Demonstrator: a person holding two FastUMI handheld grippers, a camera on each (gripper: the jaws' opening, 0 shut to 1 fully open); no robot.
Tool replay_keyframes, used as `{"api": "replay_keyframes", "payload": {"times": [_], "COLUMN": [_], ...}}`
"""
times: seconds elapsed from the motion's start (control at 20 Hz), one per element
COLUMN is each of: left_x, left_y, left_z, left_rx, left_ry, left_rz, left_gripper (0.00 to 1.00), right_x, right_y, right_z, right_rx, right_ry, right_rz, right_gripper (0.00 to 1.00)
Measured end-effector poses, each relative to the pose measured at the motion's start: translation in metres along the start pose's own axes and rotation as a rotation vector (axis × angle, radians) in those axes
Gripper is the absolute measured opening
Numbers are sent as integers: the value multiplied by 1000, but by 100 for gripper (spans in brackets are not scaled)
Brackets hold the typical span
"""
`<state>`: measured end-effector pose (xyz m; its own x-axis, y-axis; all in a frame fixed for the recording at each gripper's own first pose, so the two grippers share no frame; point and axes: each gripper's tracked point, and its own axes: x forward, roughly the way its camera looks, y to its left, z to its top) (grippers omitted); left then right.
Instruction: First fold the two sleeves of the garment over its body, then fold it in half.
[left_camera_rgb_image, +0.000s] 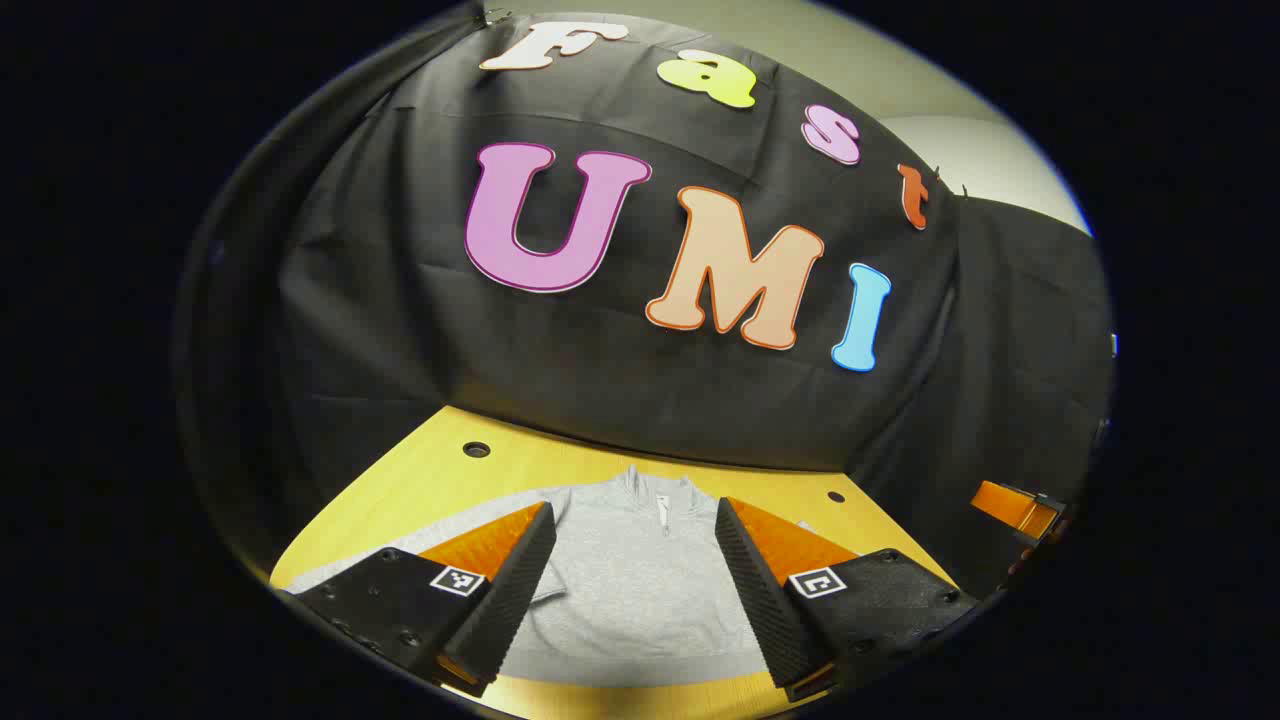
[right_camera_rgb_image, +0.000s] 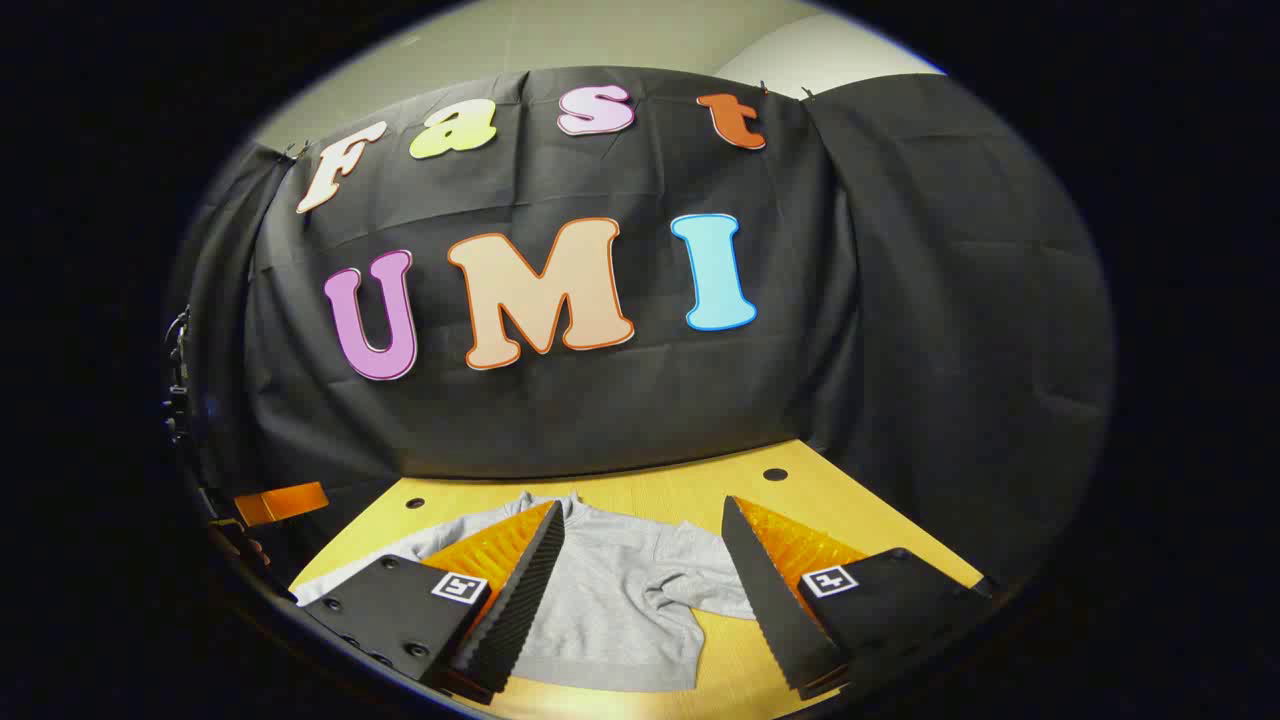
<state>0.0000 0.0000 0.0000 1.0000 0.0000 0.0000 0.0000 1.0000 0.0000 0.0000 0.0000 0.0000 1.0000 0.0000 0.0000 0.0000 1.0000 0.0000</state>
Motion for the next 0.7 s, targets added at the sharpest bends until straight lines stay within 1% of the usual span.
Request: {"api": "replay_keyframes", "payload": {"times": [0.05,0.1,0.4,0.7], "left_x": [2,4,1,-5], "left_y": [-1,0,0,4], "left_z": [-1,0,0,-6], "left_rx": [4,8,12,29], "left_ry": [4,6,11,22], "left_rz": [-4,-5,-10,8], "left_gripper": [94,94,94,94], "right_x": [1,1,1,-5], "right_y": [0,0,-15,-38], "right_z": [2,1,-1,1], "right_rx": [5,10,20,35], "right_ry": [-2,-5,-3,-7], "right_rz": [-1,-2,-29,-67], "right_gripper": [94,98,98,98]}}
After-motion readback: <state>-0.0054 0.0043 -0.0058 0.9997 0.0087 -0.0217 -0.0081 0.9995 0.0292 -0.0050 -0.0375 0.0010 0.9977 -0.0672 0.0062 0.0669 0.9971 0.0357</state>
